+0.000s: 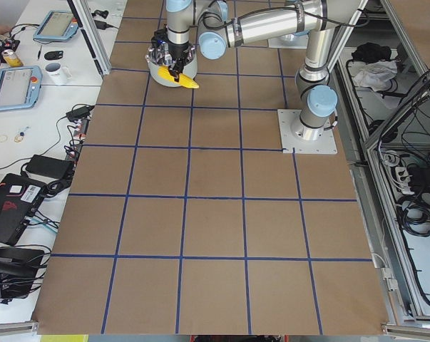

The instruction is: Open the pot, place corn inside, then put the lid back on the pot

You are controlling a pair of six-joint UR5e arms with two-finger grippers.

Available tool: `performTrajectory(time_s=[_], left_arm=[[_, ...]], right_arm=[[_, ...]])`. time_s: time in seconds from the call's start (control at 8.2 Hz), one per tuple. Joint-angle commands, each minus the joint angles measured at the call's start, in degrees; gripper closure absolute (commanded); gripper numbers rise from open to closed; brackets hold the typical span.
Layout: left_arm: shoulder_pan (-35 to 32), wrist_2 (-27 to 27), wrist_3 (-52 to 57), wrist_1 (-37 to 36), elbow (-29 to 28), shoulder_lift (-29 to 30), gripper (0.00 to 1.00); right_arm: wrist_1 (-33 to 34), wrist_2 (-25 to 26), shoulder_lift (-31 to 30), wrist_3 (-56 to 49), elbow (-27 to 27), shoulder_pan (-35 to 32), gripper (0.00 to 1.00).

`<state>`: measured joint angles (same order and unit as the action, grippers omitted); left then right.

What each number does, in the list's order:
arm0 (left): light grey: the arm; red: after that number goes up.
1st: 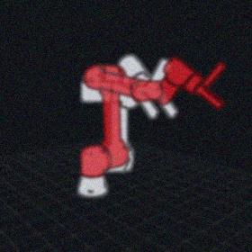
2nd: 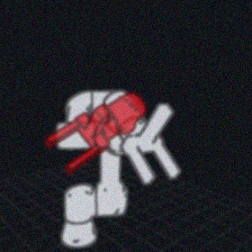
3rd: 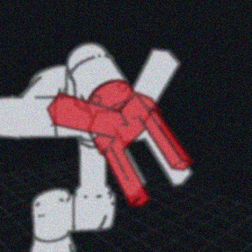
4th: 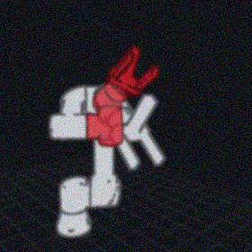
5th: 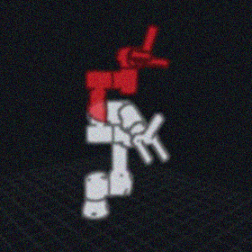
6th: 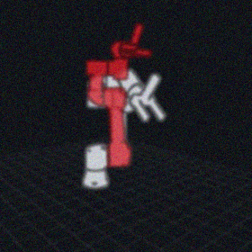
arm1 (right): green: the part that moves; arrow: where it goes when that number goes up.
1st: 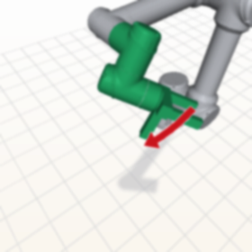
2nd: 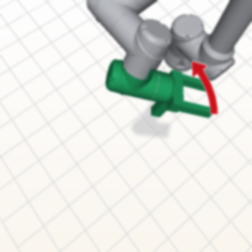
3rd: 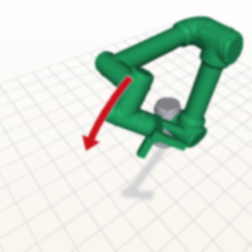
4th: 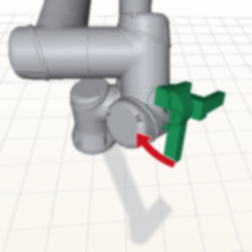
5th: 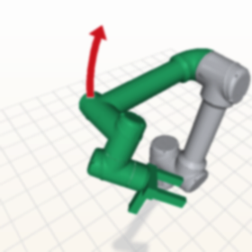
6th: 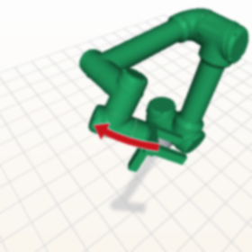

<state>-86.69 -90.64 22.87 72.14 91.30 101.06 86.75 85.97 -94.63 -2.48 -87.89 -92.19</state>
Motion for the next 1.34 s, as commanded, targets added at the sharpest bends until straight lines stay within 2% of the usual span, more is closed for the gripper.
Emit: performTrajectory(time_s=[0.0, 0.37, 0.73, 1.22], left_arm=[[-6.37, 2.48, -15.86, 6.59, -11.11, 7.63, 1.0], [-11.39, 3.89, -24.25, 6.26, -13.42, 11.43, 1.0], [-16.39, 3.89, -31.29, 6.43, -24.21, 19.32, 1.0], [-18.78, 3.89, -33.59, 5.82, -24.95, 24.27, 1.0]], right_arm=[[0.26, 0.07, 0.06, 0.19, 0.0, 0.08, 0.81], [0.44, 0.07, 0.06, -0.25, 0.0, 0.0, 0.8], [0.44, 0.34, 0.06, -0.25, 0.09, 0.08, 0.8], [0.44, 0.34, -0.03, -0.25, 0.09, 0.08, 0.8]])
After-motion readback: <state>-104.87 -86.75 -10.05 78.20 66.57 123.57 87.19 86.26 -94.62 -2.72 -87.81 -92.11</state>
